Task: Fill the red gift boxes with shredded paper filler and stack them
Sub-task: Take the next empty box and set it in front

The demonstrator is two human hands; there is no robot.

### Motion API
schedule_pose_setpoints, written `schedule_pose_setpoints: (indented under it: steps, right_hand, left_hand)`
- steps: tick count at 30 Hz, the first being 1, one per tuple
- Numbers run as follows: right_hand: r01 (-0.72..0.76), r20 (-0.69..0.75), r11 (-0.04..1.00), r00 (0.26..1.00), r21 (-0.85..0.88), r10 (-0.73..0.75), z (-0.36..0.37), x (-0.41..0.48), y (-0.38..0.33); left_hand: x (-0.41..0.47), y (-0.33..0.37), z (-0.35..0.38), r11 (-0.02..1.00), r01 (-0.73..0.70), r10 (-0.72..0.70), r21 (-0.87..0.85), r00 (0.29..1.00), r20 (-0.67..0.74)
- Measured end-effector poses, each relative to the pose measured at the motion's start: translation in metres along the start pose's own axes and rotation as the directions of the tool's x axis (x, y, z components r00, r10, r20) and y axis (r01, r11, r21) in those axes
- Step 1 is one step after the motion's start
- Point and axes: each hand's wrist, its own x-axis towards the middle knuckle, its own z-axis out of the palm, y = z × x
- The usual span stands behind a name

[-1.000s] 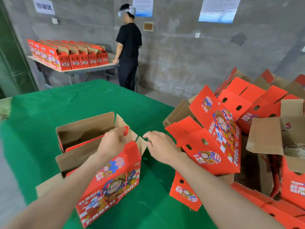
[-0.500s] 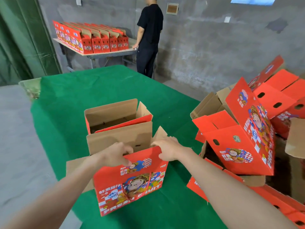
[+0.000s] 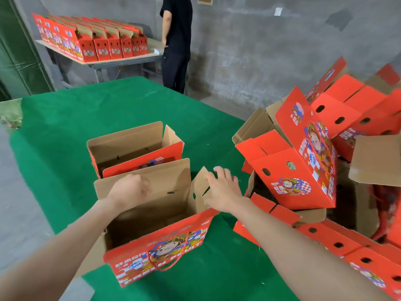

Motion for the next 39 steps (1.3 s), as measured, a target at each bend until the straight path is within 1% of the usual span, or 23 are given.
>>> schedule_pose_setpoints:
  steps: [1,2,3,4,5,6,9,10,11,13,15,18,20,22,24,26,28,29,32,34,36,38,39]
  right_hand:
    - [-0.007,0.088,0.999,0.996,0.053,0.002,0.003,-0.002,0.002]
    - [-0.009,0.179,0.995,0.984,0.098,-0.008,0.007,-0.004,0.003]
    - [-0.013,0.246,0.994,0.969,0.113,-0.016,0.010,-0.006,0.005]
    - [-0.008,0.275,0.995,0.961,0.095,-0.018,0.014,-0.006,0.007]
    - [-0.005,0.276,0.998,0.961,0.063,-0.012,0.016,-0.008,0.008]
    - [-0.007,0.245,0.999,0.969,0.047,-0.004,0.019,-0.010,0.009]
    - [-0.024,0.150,0.998,0.989,0.064,0.014,0.022,-0.016,0.011]
    - [-0.026,0.132,0.996,0.991,0.089,0.014,0.022,-0.019,0.012]
    - [-0.023,0.120,0.991,0.993,0.133,0.007,0.022,-0.022,0.013]
    - [0.008,0.112,0.977,0.993,0.213,-0.032,0.021,-0.030,0.013]
    - [0.053,0.115,0.973,0.990,0.224,-0.081,0.020,-0.045,0.015]
    - [0.034,0.098,0.968,0.993,0.249,-0.060,0.014,-0.084,0.041]
    - [-0.014,0.114,0.957,0.993,0.290,-0.020,0.007,-0.123,0.068]
    - [-0.073,0.141,0.937,0.990,0.342,0.025,0.002,-0.172,0.097]
    - [-0.150,0.161,0.916,0.982,0.371,0.096,0.002,-0.222,0.123]
    - [-0.271,0.207,0.890,0.956,0.367,0.206,0.008,-0.267,0.149]
    - [-0.399,0.262,0.849,0.910,0.346,0.321,0.012,-0.311,0.175]
    - [-0.445,0.270,0.828,0.890,0.342,0.367,0.014,-0.331,0.188]
    - [-0.517,0.257,0.773,0.855,0.368,0.450,0.018,-0.386,0.223]
    - [-0.564,0.281,0.754,0.824,0.336,0.492,0.019,-0.415,0.245]
    - [-0.642,0.336,0.717,0.761,0.270,0.555,0.020,-0.440,0.266]
    - [-0.675,0.346,0.721,0.721,0.156,0.600,0.022,-0.458,0.284]
    - [-0.671,0.330,0.735,0.717,0.093,0.613,0.024,-0.466,0.290]
  left_hand:
    - [-0.001,-0.001,0.002,1.000,0.000,0.000,0.004,0.993,-0.118]
    - [-0.001,-0.003,0.004,1.000,0.017,-0.012,0.024,0.981,-0.193]
    - [0.000,-0.004,0.005,0.997,0.046,-0.033,0.062,0.979,-0.202]
    - [0.001,-0.003,0.004,0.992,0.066,-0.047,0.105,0.983,-0.176]
    - [0.003,-0.002,0.003,0.986,0.087,-0.066,0.144,0.988,-0.141]
    - [0.006,0.000,0.001,0.978,0.111,-0.091,0.175,0.989,-0.116]
    - [0.012,0.004,0.000,0.964,0.169,-0.158,0.207,0.985,-0.070]
    - [0.013,0.007,-0.003,0.968,0.156,-0.150,0.199,0.988,-0.043]
    - [0.013,0.010,-0.005,0.973,0.108,-0.111,0.203,0.994,0.004]
    - [0.010,0.022,-0.009,0.963,-0.053,0.027,0.263,0.994,0.101]
    - [0.004,0.038,-0.016,0.947,-0.163,0.134,0.276,0.984,0.120]
    - [-0.011,0.071,-0.035,0.947,-0.262,0.240,0.184,0.961,0.137]
    - [-0.024,0.101,-0.043,0.918,-0.380,0.351,0.112,0.912,0.211]
    - [-0.033,0.141,-0.042,0.838,-0.538,0.501,0.088,0.823,0.267]
    - [-0.039,0.187,-0.030,0.746,-0.661,0.622,0.083,0.736,0.269]
    - [-0.044,0.236,-0.011,0.659,-0.752,0.724,0.020,0.641,0.256]
    - [-0.049,0.288,0.012,0.599,-0.800,0.770,-0.048,0.558,0.308]
    - [-0.050,0.314,0.025,0.578,-0.814,0.777,-0.059,0.528,0.343]
    - [-0.055,0.388,0.055,0.503,-0.860,0.817,-0.083,0.442,0.371]
    - [-0.060,0.436,0.071,0.474,-0.871,0.834,-0.131,0.397,0.383]
    - [-0.065,0.479,0.088,0.456,-0.878,0.839,-0.142,0.371,0.399]
    - [-0.071,0.512,0.105,0.446,-0.891,0.829,-0.089,0.373,0.417]
    - [-0.073,0.524,0.114,0.456,-0.888,0.809,-0.053,0.389,0.441]
